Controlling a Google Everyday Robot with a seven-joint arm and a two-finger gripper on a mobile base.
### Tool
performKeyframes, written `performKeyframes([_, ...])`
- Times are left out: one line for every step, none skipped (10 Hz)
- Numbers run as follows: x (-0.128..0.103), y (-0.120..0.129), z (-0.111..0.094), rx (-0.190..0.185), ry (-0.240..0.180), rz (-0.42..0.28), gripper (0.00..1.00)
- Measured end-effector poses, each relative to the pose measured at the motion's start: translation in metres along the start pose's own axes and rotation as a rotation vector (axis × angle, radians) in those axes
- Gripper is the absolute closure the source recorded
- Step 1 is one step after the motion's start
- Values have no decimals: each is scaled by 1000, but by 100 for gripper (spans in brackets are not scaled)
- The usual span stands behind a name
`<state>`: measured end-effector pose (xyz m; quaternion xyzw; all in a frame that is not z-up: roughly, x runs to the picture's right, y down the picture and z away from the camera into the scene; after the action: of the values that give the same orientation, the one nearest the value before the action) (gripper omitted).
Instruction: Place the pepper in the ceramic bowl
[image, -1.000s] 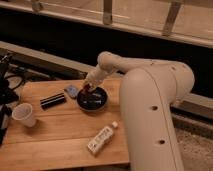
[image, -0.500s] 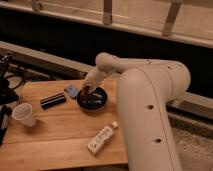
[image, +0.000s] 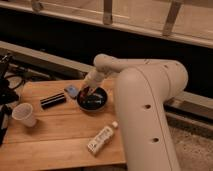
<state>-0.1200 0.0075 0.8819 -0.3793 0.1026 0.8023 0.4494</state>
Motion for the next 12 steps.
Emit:
performKeyframes([2,0,2,5,5,-1,74])
performKeyframes([4,1,4,7,8,-3,65])
performKeyframes([5,3,5,7,8,-4,55])
performKeyframes([5,3,5,8,8,-3,49])
performKeyframes([4,2,5,8,7,-2,48])
performKeyframes([5,2,6,10,8,-1,48])
performKeyframes([7,3,9,15,11,-2,48])
performKeyframes([8,4,10,17,13,-3,48])
performKeyframes([8,4,11,20,12,-2,48])
performKeyframes([8,3,11,21,12,-1,48])
performKeyframes([8,2,11,25,11,2,48])
performKeyframes([9,3,12,26,12,2,48])
